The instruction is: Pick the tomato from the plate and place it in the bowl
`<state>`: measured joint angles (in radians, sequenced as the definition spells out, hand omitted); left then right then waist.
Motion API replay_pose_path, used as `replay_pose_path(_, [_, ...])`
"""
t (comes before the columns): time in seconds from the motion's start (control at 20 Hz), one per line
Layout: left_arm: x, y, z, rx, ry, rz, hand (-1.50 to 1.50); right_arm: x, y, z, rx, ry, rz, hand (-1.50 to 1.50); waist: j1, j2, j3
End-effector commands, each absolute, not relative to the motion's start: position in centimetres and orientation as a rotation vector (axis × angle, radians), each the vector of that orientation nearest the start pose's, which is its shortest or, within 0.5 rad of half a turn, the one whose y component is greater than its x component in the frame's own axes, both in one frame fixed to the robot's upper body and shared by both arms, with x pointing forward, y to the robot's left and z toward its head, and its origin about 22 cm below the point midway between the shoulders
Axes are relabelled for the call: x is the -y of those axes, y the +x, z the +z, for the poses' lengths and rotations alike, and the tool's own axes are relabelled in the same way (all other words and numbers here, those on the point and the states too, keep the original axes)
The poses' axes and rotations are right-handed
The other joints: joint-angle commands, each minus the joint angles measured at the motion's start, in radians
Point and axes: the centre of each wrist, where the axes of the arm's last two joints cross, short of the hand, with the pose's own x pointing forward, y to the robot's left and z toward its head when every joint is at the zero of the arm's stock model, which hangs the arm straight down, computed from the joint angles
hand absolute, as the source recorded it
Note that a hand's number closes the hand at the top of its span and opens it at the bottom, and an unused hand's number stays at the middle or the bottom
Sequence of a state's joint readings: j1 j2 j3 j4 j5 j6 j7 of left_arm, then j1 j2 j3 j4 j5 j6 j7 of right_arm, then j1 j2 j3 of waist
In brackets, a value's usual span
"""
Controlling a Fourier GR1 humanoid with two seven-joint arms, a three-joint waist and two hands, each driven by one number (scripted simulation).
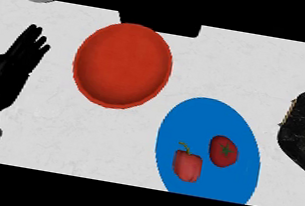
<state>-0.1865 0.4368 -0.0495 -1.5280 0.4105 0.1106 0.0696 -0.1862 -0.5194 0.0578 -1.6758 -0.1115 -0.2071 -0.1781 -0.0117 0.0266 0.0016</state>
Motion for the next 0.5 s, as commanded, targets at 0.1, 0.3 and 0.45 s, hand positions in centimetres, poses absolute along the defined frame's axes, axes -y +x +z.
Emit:
replay_pose_path(0.1, [-26.3, 28.3, 6.5, 1.622, -0.031, -0.178, 0.00, 28.9, 25.5, 9.3, 1.899, -0.287, 0.157, 1.50, 0.000, -0.029, -0.002])
replay_pose_path(0.3, [-24.2, 27.3, 5.1, 1.590, -0.093, -0.292, 0.00, 34.0, 24.2, 8.8, 1.686, -0.761, 0.574, 1.50, -0.053, -0.016, -0.024])
replay_pose_path(0.45, [-19.6, 26.9, 4.0, 1.606, -0.173, -0.365, 0.00, 25.3, 23.2, 3.3, 1.634, -0.389, 0.118, -1.50, 0.001, -0.024, -0.002])
